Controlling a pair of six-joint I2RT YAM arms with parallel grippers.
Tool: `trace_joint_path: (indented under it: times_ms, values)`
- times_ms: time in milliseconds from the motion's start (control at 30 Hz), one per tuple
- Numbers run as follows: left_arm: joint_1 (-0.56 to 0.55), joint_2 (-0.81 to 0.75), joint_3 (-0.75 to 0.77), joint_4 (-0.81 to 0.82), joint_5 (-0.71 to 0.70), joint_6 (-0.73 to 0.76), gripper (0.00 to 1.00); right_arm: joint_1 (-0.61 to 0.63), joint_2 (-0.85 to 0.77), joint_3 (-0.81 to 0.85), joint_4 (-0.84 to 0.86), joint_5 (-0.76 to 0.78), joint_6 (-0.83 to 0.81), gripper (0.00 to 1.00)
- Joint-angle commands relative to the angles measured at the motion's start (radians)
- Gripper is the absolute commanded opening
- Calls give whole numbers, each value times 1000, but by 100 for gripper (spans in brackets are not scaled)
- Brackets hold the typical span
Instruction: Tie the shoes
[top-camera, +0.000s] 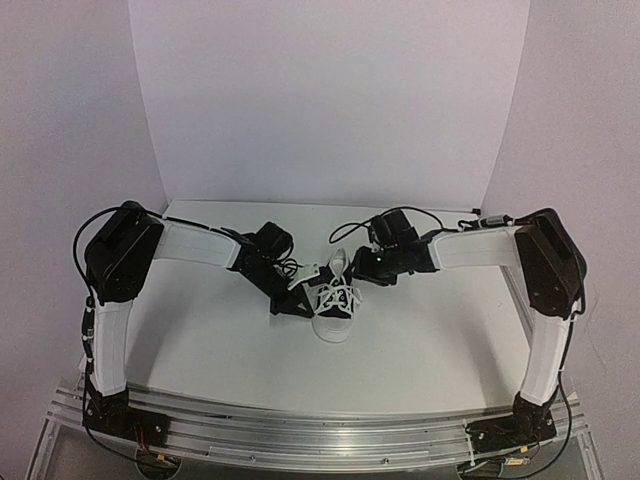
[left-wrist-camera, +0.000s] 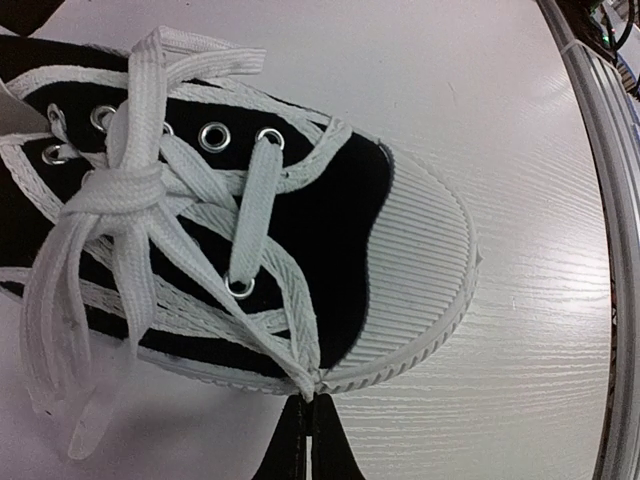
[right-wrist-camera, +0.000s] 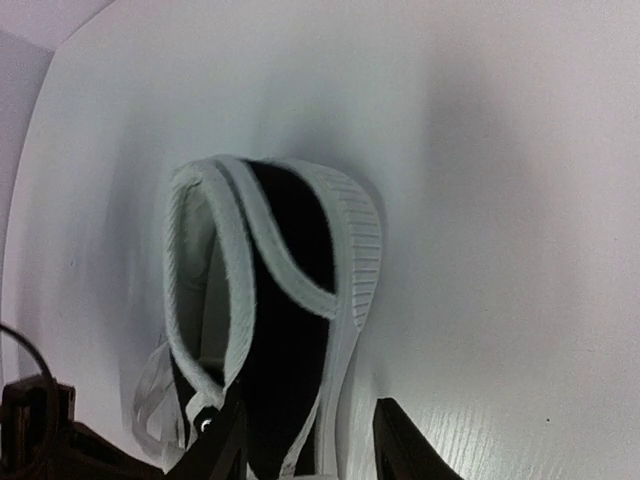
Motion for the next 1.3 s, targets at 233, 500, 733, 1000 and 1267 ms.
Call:
trace_joint_path:
  times_ms: [233, 500, 733, 1000, 1267]
  values:
    - [-4, -51, 6, 7, 30, -20, 0, -40, -153, -256, 239, -369, -172, 57]
    - [-3, -74, -51, -11, 23, -1, 0, -72, -93, -269, 301, -432, -302, 71]
    - [-3, -71, -45, -6, 16, 7, 0, -85, -23, -231, 337, -478, -343, 76]
    - [-3, -59, -25, -5, 15, 9, 0, -79, -30, -220, 339, -488, -361, 65]
    - [-1, -53, -18, -7, 14, 14, 0, -72, -18, -197, 320, -441, -364, 37]
